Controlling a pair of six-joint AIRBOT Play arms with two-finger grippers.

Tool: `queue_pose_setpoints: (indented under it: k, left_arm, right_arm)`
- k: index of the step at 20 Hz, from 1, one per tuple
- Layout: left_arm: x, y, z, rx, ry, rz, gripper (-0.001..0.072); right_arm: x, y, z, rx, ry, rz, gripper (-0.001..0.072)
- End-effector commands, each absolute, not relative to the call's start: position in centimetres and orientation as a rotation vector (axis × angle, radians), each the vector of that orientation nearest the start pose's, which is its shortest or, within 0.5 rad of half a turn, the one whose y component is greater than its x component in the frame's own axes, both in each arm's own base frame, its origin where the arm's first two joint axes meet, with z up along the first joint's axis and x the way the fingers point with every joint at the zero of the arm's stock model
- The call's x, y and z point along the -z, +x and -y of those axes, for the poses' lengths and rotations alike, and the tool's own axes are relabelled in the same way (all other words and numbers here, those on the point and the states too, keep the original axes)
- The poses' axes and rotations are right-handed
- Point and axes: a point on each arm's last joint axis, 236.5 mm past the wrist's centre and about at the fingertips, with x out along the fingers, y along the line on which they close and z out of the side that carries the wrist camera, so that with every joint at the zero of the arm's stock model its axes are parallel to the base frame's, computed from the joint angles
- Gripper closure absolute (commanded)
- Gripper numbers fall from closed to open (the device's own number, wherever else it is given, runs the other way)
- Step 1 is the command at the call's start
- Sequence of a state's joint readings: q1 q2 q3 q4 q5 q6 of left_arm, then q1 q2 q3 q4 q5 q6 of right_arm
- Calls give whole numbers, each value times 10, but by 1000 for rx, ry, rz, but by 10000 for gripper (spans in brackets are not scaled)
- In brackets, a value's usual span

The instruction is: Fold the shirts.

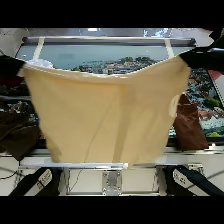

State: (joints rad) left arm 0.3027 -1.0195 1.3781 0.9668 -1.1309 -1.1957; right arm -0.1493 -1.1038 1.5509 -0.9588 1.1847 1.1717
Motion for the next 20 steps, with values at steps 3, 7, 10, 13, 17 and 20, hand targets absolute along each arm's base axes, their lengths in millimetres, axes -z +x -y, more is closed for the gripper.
queue_pose_setpoints:
  k: [3,7,10,13,17,20]
  left_arm:
    - [-76,511,-13,128,-170,-831,698]
    - [-11,539,-21,73,-219,-873,697]
    - [2,532,-13,94,-221,-925,697]
    - [15,517,6,141,-216,-1008,697]
    - [39,512,20,168,-204,-1071,697]
    - [47,520,12,132,-221,-1055,698]
  right_arm:
    - [-135,529,-44,-369,273,-732,703]
    - [-78,574,-25,-278,343,-723,703]
    - [-51,575,-25,-276,347,-778,702]
    - [-23,560,-33,-309,317,-880,702]
    - [24,537,-48,-329,265,-1009,702]
    - [41,539,-50,-311,278,-1019,702]
